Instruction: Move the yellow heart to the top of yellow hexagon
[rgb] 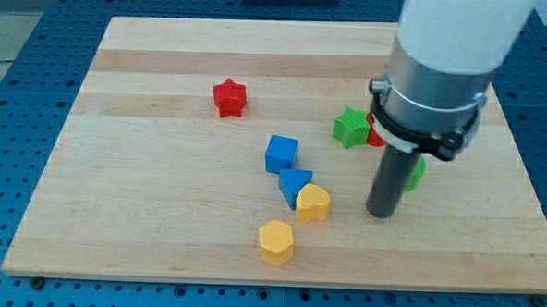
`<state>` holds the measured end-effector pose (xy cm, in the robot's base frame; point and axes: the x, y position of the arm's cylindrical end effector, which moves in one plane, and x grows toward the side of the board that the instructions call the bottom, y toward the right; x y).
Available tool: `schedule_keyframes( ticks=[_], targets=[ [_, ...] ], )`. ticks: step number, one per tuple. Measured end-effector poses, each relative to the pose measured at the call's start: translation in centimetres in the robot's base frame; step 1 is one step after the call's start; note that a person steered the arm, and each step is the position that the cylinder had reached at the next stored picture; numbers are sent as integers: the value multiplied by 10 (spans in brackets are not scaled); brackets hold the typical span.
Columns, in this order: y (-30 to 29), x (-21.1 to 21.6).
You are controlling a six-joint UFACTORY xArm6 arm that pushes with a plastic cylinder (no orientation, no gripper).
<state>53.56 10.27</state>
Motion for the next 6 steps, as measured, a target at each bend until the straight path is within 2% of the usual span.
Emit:
schedule_keyframes(
  ticks=[2,3,4,5,6],
  targets=[
    [-85,3],
    [-97,9],
    [-48,31],
    [-22,75],
    [-29,83]
  ],
)
